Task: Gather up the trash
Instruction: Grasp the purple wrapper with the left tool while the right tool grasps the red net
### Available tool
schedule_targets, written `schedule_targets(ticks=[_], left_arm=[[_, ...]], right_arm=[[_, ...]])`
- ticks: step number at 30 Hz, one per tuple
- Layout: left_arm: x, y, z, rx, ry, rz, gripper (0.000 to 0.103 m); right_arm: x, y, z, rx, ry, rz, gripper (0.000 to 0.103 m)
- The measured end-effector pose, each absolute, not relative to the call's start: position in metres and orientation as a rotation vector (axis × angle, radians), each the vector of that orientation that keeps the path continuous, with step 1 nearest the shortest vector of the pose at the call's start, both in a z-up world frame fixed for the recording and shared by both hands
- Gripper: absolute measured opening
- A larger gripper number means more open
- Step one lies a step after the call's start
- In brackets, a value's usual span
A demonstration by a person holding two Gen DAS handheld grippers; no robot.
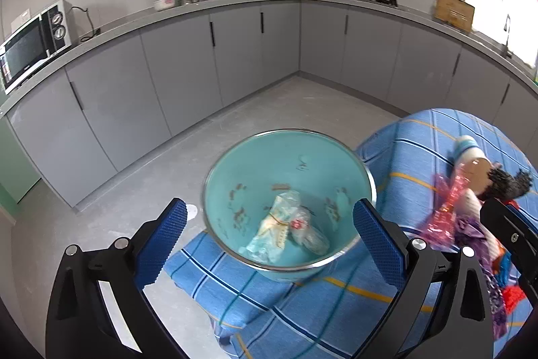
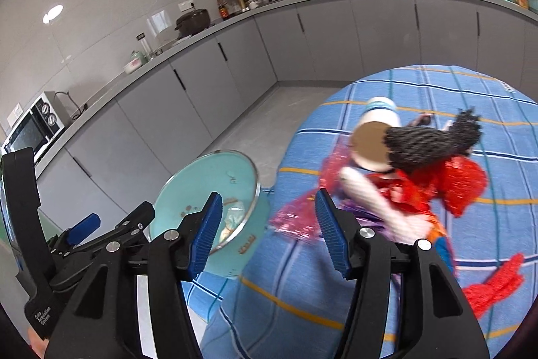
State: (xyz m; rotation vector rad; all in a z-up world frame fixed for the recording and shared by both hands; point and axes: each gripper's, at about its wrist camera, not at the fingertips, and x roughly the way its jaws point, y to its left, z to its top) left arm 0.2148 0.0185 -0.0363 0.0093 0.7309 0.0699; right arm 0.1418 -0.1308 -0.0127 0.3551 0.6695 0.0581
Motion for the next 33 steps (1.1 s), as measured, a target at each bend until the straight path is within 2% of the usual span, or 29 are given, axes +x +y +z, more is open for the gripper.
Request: schedule_targets(ticks=[14,33], left_arm=[[0.188,-0.043,-0.039,0.071,0.742,-0.08,0.097],[0.158,-0.142,-0.069,0.142,0.808,-0.307,0.096]], right_arm=[[0.094,-0.197,-0.023,0.368,0.651,-0.114,0.058],[0.022,-0.281,-0.074,0.455,0.756,-0.336,0.057]])
